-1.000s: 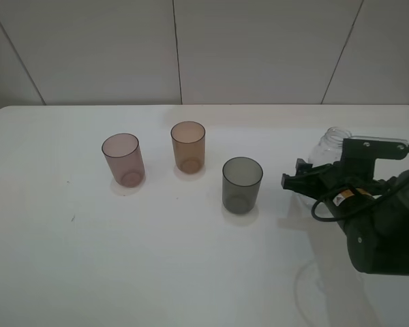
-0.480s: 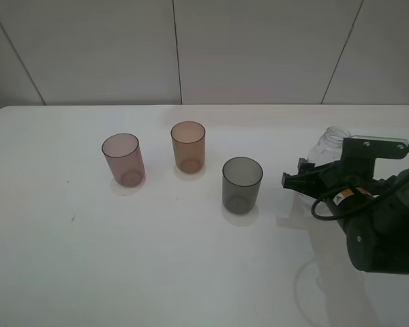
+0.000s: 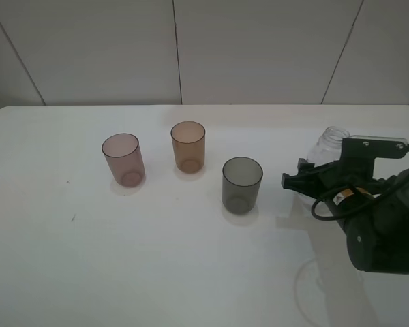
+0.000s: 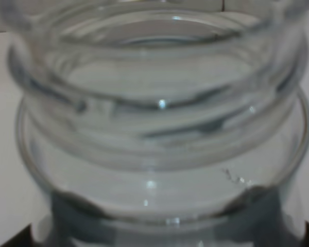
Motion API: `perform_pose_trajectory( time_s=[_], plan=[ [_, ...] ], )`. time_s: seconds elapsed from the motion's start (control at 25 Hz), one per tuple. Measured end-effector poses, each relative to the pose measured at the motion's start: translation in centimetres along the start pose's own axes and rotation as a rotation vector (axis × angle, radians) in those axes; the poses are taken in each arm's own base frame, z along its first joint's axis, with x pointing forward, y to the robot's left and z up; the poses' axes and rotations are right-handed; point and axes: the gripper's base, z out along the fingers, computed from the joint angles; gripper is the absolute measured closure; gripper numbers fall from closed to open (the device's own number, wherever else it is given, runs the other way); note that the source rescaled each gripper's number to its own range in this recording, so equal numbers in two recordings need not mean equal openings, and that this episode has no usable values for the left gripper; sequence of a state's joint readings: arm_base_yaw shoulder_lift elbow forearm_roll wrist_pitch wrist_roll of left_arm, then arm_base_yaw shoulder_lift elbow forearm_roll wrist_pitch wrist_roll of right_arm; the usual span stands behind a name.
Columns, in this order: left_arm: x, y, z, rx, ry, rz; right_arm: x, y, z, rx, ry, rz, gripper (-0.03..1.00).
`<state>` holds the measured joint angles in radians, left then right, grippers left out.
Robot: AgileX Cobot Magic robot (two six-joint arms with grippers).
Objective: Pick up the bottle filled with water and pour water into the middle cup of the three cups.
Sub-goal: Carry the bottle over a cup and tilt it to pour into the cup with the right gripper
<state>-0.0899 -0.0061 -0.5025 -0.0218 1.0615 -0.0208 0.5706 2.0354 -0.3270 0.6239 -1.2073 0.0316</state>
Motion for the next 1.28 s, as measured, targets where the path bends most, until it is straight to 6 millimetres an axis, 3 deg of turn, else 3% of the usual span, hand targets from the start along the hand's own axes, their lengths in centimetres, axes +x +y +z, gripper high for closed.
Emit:
perform_pose_trajectory(
  time_s=[0.12,0.32,0.68,0.88,1.28],
  plan=[
    [0.0,0.0,0.0,0.000,0.000,0.000,-0.5,0.0,-0.5,-0.029,-0.003,-0.075,0.97],
    [0.0,0.0,0.0,0.000,0.000,0.000,-3.5,0.2,-1.7,-0.053,-0.097,-0.190,0.97],
    [0.0,0.0,0.0,0.000,0.000,0.000,-7.0,0.5,-3.6,-0.146,-0.039,-0.330,0.97],
    [0.0,0.0,0.0,0.000,0.000,0.000,-9.4,0.3,-2.8,-0.246,0.029,-0.392,0.97],
    [0.0,0.0,0.0,0.000,0.000,0.000,-16.5,1.4,-0.7,-0.394,0.141,-0.697,0.97]
  ],
)
